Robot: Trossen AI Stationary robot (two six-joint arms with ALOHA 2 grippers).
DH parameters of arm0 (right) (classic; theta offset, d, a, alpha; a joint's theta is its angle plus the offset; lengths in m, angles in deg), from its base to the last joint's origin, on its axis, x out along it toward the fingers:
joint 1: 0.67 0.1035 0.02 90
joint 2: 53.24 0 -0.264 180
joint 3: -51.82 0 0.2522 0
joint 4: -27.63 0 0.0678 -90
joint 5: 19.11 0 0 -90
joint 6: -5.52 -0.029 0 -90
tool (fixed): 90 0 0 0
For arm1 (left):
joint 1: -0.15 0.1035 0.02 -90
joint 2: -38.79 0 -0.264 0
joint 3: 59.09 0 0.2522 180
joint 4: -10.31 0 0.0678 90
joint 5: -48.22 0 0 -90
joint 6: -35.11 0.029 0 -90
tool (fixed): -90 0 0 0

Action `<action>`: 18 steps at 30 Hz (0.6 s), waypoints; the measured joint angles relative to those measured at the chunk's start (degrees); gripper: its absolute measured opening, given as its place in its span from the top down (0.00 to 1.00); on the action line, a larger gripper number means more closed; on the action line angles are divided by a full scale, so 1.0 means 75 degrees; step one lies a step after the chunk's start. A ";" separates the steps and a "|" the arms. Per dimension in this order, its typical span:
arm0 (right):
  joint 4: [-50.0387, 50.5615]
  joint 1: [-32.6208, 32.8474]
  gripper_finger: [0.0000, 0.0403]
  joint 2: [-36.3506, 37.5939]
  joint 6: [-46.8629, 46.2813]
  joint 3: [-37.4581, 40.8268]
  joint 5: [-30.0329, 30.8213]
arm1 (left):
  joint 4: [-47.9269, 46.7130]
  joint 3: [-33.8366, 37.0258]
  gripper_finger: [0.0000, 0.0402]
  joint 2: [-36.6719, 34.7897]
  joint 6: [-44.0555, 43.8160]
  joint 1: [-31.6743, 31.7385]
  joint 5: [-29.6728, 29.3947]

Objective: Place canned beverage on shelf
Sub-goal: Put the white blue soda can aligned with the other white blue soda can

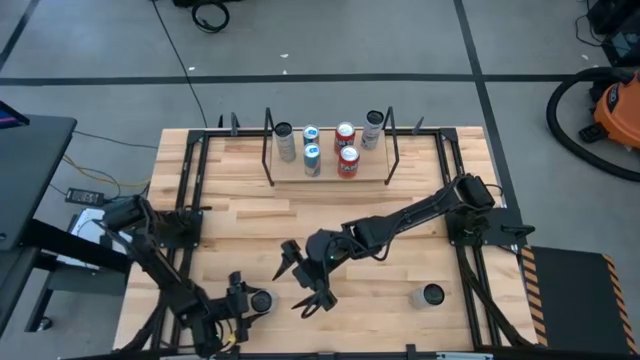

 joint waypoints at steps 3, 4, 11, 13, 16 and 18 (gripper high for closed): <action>0.0033 0.0001 0.03 0.0000 -0.0005 0.0000 0.0000 | 0.0272 0.0000 0.35 0.0000 0.0348 0.0206 0.0085; 0.0017 0.0001 0.03 0.0000 -0.0005 0.0000 0.0000 | 0.0378 0.0000 0.35 0.0000 0.0443 0.0281 0.0127; 0.0134 0.0001 0.03 0.0000 -0.0008 0.0000 -0.0009 | 0.1403 0.0000 0.35 0.0000 0.2012 0.0848 0.0624; 0.0322 0.0001 0.03 0.0000 -0.0008 0.0000 -0.0212 | 0.1656 0.0000 0.35 -0.0007 0.2565 0.0961 0.0905; 0.0312 -0.0006 0.03 0.0000 -0.0015 0.0000 -0.0826 | 0.2012 0.0000 0.35 -0.0083 0.3194 0.1091 0.1287; 0.0317 0.0009 0.03 0.0000 -0.0014 0.0000 -0.1063 | 0.2223 0.0000 0.35 -0.0208 0.3581 0.1177 0.1585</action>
